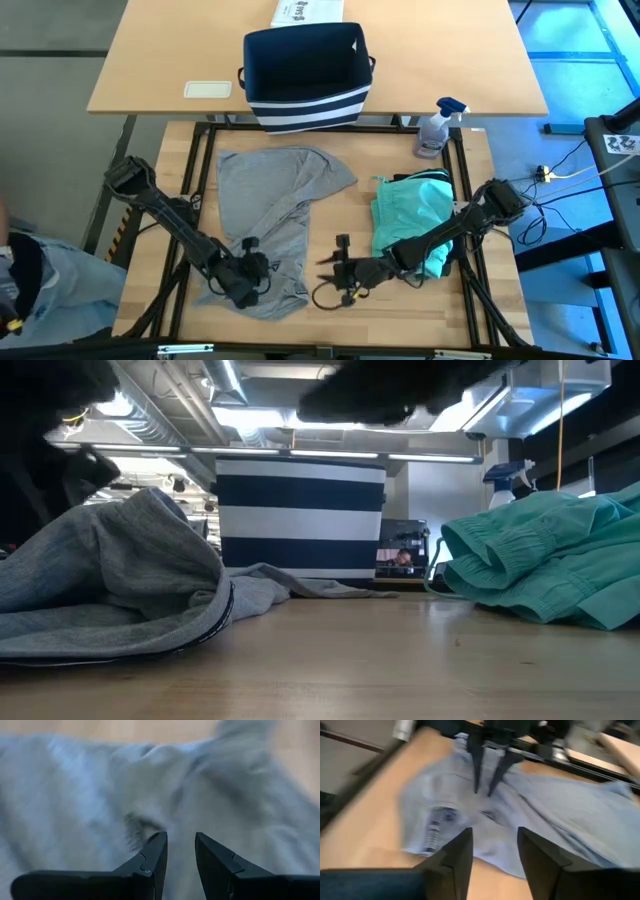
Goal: Fold Laundry from Bin
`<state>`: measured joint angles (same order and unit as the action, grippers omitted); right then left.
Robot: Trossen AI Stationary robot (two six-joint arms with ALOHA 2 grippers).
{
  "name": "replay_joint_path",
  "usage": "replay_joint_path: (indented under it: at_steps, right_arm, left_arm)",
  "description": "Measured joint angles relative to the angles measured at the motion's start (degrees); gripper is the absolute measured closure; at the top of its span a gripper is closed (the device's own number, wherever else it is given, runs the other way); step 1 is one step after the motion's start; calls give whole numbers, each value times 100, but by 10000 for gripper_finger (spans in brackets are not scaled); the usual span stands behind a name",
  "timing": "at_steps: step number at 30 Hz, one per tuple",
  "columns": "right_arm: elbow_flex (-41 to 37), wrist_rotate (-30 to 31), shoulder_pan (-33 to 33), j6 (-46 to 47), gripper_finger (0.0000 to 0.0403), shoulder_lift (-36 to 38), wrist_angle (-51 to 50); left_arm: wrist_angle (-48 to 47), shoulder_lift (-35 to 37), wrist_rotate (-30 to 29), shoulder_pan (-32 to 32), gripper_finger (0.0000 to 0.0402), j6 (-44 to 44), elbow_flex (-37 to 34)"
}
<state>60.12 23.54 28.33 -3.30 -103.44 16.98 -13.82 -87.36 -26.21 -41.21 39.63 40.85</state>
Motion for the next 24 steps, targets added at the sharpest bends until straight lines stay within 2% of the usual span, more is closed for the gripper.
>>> replay_joint_path:
  at_steps: [4, 6, 10, 15, 18, 20, 24]
  right_arm:
    - [0, 809, -228, 2, 233, 0, -426]
    - [-2, 993, -379, 1, 231, 6, -619]
    - [-2, 685, -750, 29, 237, 20, -799]
    - [-2, 460, -1050, 9, 242, 21, -774]
    - [-2, 331, -1127, 7, 242, 21, -784]
    - [-2, 287, -1116, 7, 242, 22, -800]
    - [-2, 287, -1114, 7, 242, 22, -788]
  left_arm:
    - [-989, 1, 458, 222, 306, 527, 1]
    - [-1256, 64, 687, 210, 306, 702, 1]
    - [-1798, 318, 736, 114, 306, 967, 81]
    - [-3574, 634, 779, -34, 306, 1699, 499]
    - [-4238, 683, 1049, -100, 306, 1980, 720]
    - [-4385, 685, 1145, -166, 306, 2019, 834]
    - [-3899, 685, 1341, -389, 306, 1847, 923]
